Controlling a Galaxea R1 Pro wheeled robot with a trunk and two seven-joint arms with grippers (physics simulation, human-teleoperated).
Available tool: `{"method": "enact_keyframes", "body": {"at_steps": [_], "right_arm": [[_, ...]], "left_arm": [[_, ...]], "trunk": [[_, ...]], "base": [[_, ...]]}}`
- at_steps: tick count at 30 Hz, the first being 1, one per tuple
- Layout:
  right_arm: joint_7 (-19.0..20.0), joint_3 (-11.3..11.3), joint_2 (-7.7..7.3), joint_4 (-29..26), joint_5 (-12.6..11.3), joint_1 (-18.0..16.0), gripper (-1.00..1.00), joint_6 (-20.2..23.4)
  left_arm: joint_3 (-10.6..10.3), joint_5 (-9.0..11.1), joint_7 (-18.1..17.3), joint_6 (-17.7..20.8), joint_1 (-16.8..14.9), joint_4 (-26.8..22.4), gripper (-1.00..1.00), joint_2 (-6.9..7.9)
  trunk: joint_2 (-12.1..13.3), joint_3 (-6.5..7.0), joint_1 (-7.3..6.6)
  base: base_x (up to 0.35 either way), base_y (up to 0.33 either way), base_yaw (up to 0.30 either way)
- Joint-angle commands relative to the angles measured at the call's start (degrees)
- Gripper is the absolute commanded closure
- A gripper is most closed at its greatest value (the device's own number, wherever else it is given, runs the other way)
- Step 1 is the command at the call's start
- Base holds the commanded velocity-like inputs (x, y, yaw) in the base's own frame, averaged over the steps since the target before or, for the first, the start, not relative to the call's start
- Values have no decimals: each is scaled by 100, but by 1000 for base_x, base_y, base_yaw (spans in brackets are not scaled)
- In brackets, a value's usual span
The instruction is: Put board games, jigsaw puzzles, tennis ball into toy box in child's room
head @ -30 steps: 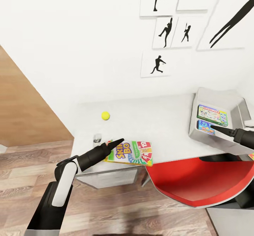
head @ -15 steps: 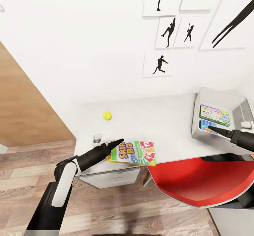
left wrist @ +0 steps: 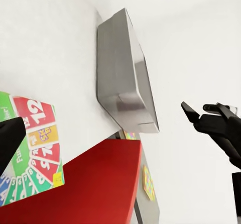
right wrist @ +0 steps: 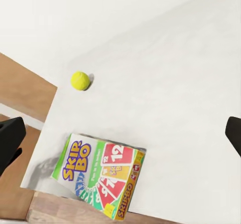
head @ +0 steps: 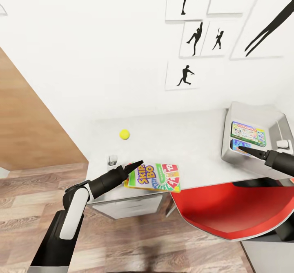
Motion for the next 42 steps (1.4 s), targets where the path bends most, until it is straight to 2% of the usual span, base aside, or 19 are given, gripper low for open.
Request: {"method": "enact_keyframes", "body": {"at_steps": [1, 4, 25, 36, 42], "right_arm": [[27, -4, 0, -31, 22, -5, -100, 89], [12, 2, 8, -81, 23, -5, -100, 221], [-321, 76, 22, -163, 26, -4, -100, 224], [-372, 124, 24, -169, 22, -4, -100, 224], [-383, 349, 22, -169, 23, -4, -100, 224]], "left_arm": [[6, 8, -4, 32, -4, 0, -100, -3], [6, 5, 1, 30, -4, 5, -100, -3], [54, -25, 8, -23, 79, 84, -100, 23], [19, -3, -13, -184, 516, 80, -100, 16], [16, -2, -34, -350, 834, 75, -100, 20]], "trunk": [[-9, -2, 3], [-9, 19, 3], [-9, 202, 3], [-9, 303, 3], [-9, 358, 3]], "base": [[0, 2, 0], [0, 1, 0], [0, 0, 0], [0, 0, 0], [0, 0, 0]]}}
